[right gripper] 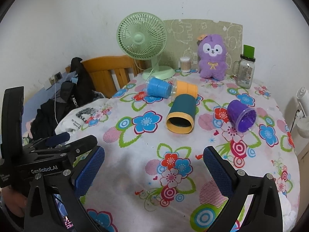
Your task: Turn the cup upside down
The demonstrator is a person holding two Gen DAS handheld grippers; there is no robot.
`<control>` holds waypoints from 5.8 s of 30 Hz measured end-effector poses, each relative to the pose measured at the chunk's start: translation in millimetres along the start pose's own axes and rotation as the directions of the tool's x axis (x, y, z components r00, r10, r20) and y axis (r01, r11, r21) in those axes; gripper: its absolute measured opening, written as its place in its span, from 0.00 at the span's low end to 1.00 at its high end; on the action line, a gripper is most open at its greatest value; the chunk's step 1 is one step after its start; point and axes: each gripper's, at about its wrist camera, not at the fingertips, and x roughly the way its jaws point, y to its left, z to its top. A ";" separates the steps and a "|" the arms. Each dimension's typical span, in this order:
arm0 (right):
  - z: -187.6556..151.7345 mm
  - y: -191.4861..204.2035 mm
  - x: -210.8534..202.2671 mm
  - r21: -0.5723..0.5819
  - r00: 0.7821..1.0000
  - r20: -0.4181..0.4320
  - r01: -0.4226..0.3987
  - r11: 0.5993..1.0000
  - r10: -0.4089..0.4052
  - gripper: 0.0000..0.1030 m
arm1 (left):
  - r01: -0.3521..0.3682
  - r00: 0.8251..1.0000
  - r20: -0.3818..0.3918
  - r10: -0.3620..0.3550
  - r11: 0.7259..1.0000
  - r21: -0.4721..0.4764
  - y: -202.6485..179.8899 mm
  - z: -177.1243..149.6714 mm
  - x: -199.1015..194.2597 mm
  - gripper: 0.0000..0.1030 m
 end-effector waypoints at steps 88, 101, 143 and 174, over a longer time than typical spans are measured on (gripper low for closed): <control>-36.9 -18.6 -7.3 -0.050 0.947 -0.322 -0.030 0.998 0.012 0.55 | 0.066 0.988 -0.133 -0.077 0.994 -0.085 28.7 -57.0 -12.6 1.00; -29.3 -67.3 -61.8 0.042 0.980 -0.194 0.056 0.998 -0.046 0.56 | 0.336 0.888 -0.348 -0.301 0.941 0.043 -37.6 -131.8 -38.2 1.00; -76.2 -155.5 -104.7 0.182 0.992 -0.124 0.022 0.983 0.001 0.65 | 0.344 0.855 -0.430 -0.290 0.937 0.051 -143.5 -131.8 2.0 0.86; -67.9 -135.9 -80.4 0.184 0.987 -0.154 -0.016 0.983 0.045 0.65 | 0.278 0.929 -0.292 -0.228 0.950 0.144 -122.7 -90.5 -7.9 0.45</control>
